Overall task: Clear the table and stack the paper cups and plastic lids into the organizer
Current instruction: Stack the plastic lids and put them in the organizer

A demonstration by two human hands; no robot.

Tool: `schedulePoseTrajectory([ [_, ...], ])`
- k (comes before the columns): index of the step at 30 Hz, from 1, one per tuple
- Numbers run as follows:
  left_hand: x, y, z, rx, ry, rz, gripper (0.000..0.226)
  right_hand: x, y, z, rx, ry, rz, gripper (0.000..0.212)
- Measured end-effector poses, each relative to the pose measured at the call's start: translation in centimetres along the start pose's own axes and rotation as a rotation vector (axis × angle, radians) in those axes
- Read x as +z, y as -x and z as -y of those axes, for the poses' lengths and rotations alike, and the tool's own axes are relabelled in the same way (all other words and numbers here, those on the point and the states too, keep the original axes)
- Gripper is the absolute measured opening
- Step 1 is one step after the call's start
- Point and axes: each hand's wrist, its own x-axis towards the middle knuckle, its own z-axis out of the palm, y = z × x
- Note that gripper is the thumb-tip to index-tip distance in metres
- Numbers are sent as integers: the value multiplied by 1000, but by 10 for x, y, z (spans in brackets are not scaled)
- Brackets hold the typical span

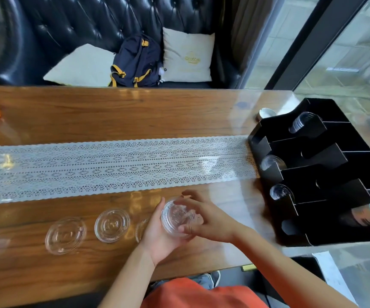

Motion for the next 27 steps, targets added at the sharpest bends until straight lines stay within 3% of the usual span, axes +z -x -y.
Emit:
schedulePoseTrajectory([
  [5,-12,15,-9,13,-17,-40,65,14,-9,15,-22,223,-48,70],
  [8,-14,22,-15,39,-31,-38,62,21,-14,23,2,291,-134,64],
  [11,-22,29,-18,61,-21,-44,58,32,-18,32,40,349,-176,74],
  [15,-31,36,-21,62,-23,-65,55,38,-21,39,-46,187,-131,70],
  [20,-34,41,-21,85,-19,-119,66,41,-22,43,-125,213,1,61],
  [27,-27,43,-14,149,-13,-79,59,34,-23,42,-105,230,-37,65],
])
